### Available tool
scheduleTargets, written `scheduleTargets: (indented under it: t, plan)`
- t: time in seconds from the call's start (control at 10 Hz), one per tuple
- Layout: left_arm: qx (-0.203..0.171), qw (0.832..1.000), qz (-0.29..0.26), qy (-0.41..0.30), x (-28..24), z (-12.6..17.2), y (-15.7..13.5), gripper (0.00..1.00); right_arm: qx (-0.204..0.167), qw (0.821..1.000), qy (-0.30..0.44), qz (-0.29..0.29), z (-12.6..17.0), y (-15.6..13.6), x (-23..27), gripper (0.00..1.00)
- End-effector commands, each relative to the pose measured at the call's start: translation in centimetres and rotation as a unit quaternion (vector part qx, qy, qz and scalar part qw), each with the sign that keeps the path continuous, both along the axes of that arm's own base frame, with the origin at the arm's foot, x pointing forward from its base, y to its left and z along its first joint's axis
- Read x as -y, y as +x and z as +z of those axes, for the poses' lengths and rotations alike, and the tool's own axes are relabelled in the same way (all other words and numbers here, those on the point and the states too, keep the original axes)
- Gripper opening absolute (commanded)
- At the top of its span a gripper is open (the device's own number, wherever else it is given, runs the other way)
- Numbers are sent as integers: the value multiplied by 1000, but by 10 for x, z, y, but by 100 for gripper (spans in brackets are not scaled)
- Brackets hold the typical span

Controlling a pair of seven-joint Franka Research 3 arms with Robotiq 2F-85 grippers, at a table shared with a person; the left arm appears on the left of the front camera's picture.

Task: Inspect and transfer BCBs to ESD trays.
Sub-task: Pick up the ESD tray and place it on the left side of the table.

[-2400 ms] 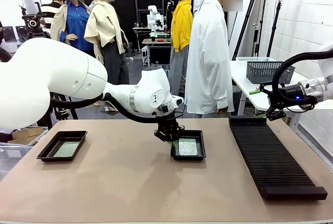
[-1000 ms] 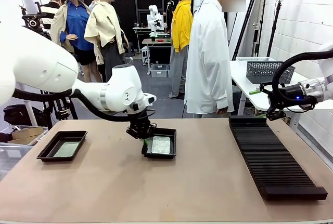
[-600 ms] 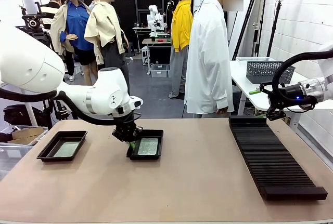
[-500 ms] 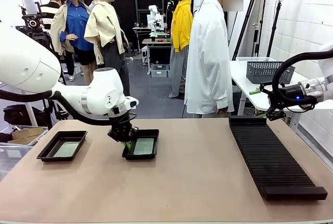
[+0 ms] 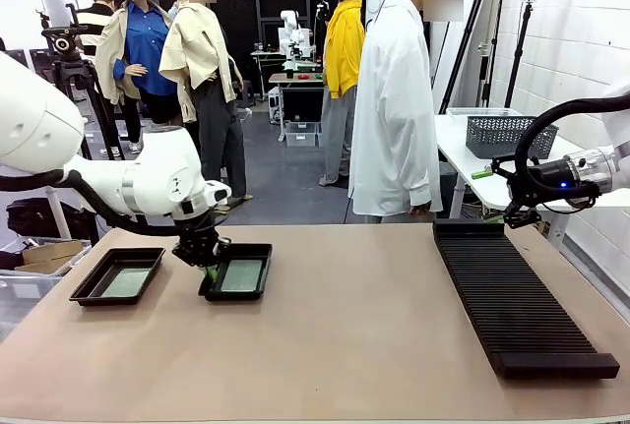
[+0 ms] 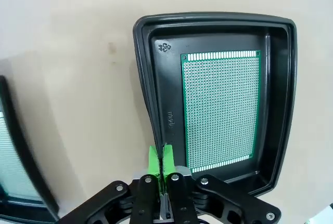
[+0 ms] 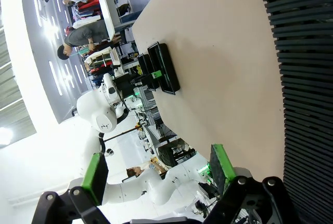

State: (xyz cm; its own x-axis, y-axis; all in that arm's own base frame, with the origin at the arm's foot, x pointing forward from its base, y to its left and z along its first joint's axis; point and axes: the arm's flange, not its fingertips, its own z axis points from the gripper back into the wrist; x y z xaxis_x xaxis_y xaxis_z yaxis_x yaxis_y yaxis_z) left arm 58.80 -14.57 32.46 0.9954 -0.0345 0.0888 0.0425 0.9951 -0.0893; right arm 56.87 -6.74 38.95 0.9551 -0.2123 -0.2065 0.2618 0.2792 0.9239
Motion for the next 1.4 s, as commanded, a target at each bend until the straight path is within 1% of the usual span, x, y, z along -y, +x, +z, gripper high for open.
scheduleTargets:
  t: [0.0,0.1,0.2,0.4,0.8,0.9,1.0,1.3]
  plan:
    - [6,1000,-4,16,-20,4,-5,0,-3,1000,-2,-3,0,1,-2,100]
    - [5,1000,10,7,-31,4,0,0,-3,1000,-2,-3,0,1,-2,100]
    - [-2,1000,10,14,-41,1,2,0,-3,1000,-2,-3,0,1,-2,100]
    - [-3,999,4,33,-54,2,2,0,-3,1000,-2,-3,0,1,-2,100]
    - [-12,999,-2,37,-60,5,0,0,-3,1000,-2,-3,0,1,-2,100]
    - [-19,999,4,39,-59,5,0,0,-3,1000,-2,-3,0,1,-2,100]
    - [-21,999,2,37,-60,6,-1,7,-3,1000,-2,-3,0,1,-2,100]
    - [-20,999,19,17,-60,17,-2,65,-3,1000,-2,-3,0,1,-2,100]
